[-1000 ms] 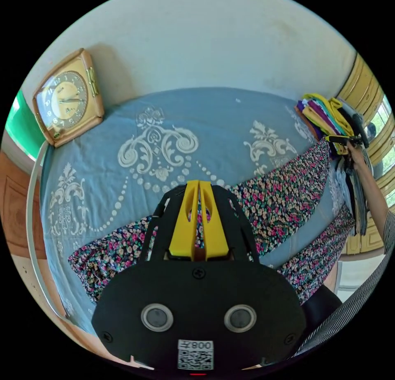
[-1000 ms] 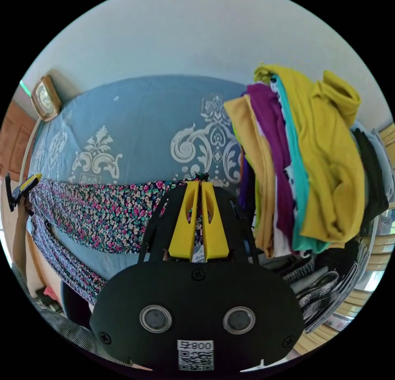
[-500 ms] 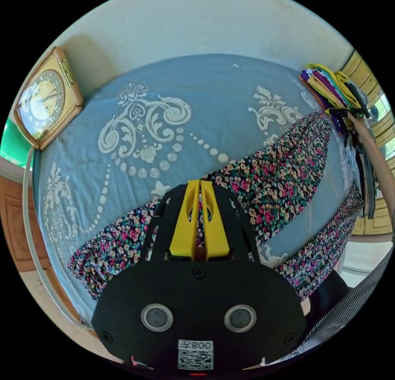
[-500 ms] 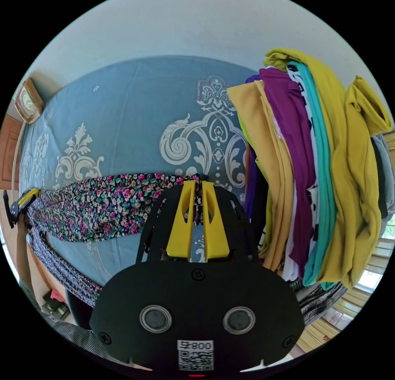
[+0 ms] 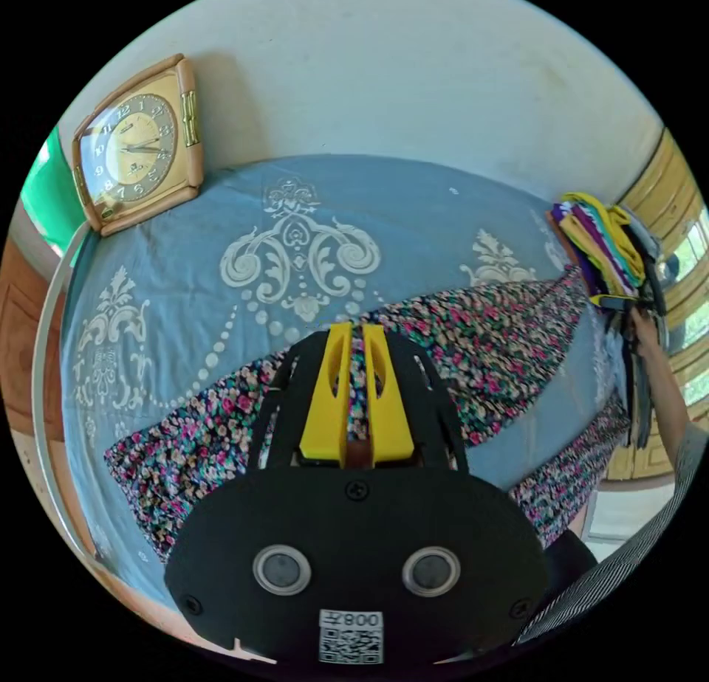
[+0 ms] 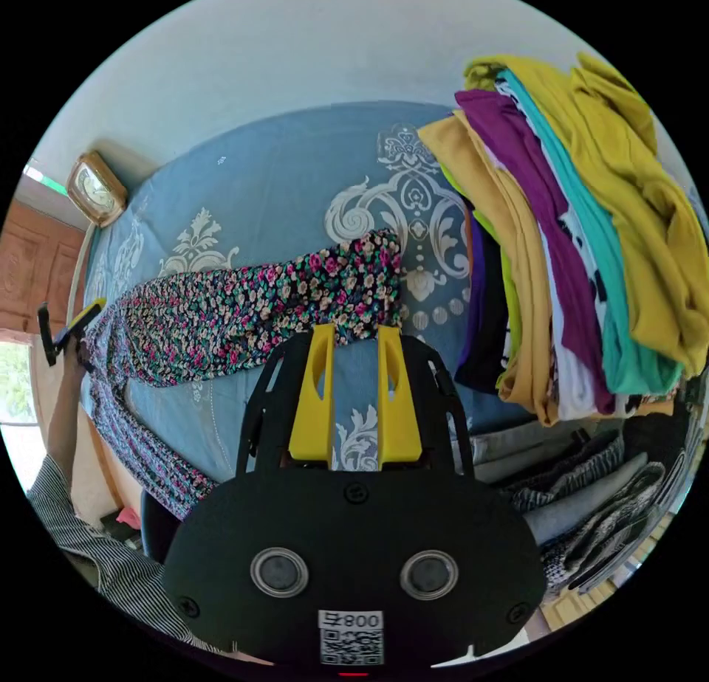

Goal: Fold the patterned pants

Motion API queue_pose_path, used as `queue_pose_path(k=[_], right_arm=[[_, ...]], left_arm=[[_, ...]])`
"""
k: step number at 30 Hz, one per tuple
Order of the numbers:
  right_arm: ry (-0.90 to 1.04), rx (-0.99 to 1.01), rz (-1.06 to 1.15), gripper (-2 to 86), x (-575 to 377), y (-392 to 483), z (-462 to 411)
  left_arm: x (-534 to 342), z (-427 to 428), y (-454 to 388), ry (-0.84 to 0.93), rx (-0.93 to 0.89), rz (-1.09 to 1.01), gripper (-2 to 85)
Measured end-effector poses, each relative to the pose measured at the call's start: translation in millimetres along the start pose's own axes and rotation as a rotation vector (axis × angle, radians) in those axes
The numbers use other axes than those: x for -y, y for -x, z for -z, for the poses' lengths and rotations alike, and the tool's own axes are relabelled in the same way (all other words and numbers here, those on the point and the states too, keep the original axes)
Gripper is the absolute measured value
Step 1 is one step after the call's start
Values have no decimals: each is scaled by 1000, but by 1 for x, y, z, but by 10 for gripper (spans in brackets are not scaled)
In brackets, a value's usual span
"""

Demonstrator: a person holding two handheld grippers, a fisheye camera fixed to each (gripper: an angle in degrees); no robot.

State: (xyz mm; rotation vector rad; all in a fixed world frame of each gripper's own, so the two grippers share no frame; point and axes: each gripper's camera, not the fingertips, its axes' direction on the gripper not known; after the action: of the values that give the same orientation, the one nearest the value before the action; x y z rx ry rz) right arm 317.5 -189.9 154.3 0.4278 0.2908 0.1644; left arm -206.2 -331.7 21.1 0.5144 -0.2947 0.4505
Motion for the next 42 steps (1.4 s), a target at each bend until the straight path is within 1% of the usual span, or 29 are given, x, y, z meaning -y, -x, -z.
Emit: queue_pose_path(k=[2, 4, 6, 8, 9, 11, 14, 16, 18, 21, 23, 25, 27, 30, 32, 34, 37, 40, 42], right_arm=[[-6, -25, -38, 91, -4, -8, -3], [-7, -35, -71, 91, -3, -14, -6], [-9, -37, -98, 89, 0, -19, -10], [-2, -36, -124, 82, 5, -22, -15], [3, -37, -130, 80, 6, -23, -16], [9, -50, -135, 59, 9, -23, -16], [14, -37, -86, 26, 12, -19, -4], [-7, -14, -44, 19, 12, -13, 14], [7, -36, 1, 16, 7, -8, 29], [75, -71, 31, 14, -6, -8, 29], [186, -142, 22, 17, -10, -11, 5], [254, -158, 14, 21, -8, -10, -9], [227, -200, 9, 25, -5, -6, -5], [150, -211, 12, 46, -2, 1, 14], [88, -232, 11, 66, 1, 6, 28], [78, -236, 12, 81, 4, 8, 31], [88, -216, 11, 90, 4, 7, 33], [30, -131, 9, 82, 4, 6, 36], [29, -90, 21, 81, 13, 10, 30]], left_arm=[[-23, 6, -13, 18, -106, -74, 55], [-39, 4, -27, 60, -140, -148, 66], [-50, -5, -41, 120, -104, -219, 66], [-58, -24, -49, 206, -11, -267, 48], [-59, -23, -49, 181, -10, -265, 41], [-55, -23, -40, 192, -66, -210, 21], [-52, -8, -30, 146, -122, -186, 11], [-52, 3, -26, 138, -173, -186, 9], [-56, 11, -22, 133, -205, -189, 8], [-65, 3, -21, 179, -223, -198, 10], [-70, -12, -21, 226, -190, -194, 15], [-70, -16, -18, 230, -186, -173, 22], [-69, -11, -14, 202, -203, -160, 32], [-65, 2, -8, 153, -207, -152, 52], [-60, 11, 0, 106, -240, -136, 64], [-56, 15, 5, 78, -243, -117, 69], [-50, 17, 14, 58, -177, -97, 72], [-38, 14, 24, 44, -91, -85, 72], [-28, 10, 34, 44, -44, -48, 72]])
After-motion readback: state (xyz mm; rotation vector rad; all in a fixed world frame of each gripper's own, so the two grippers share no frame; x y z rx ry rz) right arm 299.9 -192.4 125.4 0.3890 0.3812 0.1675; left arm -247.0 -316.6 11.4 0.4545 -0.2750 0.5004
